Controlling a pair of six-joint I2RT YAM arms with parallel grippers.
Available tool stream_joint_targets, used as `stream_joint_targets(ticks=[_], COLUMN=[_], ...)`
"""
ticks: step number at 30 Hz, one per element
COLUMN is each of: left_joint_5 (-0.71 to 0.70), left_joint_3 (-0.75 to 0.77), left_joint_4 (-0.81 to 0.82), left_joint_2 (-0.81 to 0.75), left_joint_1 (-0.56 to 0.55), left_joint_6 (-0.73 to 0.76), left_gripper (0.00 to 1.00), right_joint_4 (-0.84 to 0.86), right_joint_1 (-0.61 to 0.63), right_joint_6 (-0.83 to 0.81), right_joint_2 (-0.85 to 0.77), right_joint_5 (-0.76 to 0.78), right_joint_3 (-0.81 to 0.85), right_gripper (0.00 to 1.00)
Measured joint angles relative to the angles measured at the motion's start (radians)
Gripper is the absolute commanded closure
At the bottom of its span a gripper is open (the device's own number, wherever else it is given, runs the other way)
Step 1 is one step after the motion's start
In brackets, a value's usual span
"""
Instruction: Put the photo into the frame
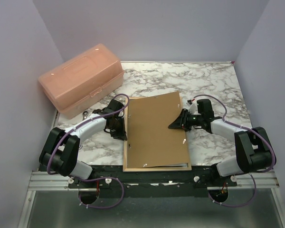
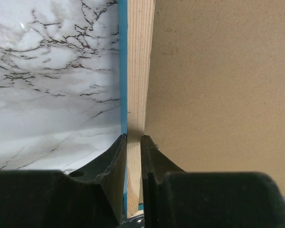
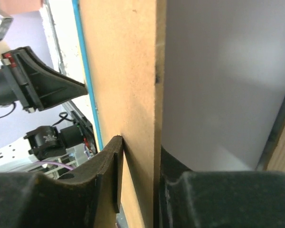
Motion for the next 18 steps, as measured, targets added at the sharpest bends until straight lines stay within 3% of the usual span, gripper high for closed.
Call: stream_joint_targets(ticks=[8, 18], left_joint_5=[-0.004, -0.011], left_joint_3=[0.006, 0.006], left_joint_4=[-0.011, -0.018], left_joint_2=[0.003, 0.003], left_joint_1=[0.0, 0.0], left_joint_6=[0.005, 0.008], left_gripper=[0.79, 0.79], right_joint_4=[-0.086, -0.11], right_joint_1=[0.058, 0.102], right_joint_6=[-0.048, -0.042], right_joint_2=[0.021, 0.025], right_joint_5=[0.126, 0.2], right_joint_3=[0.033, 0.042], right_gripper=[0.5, 0.46])
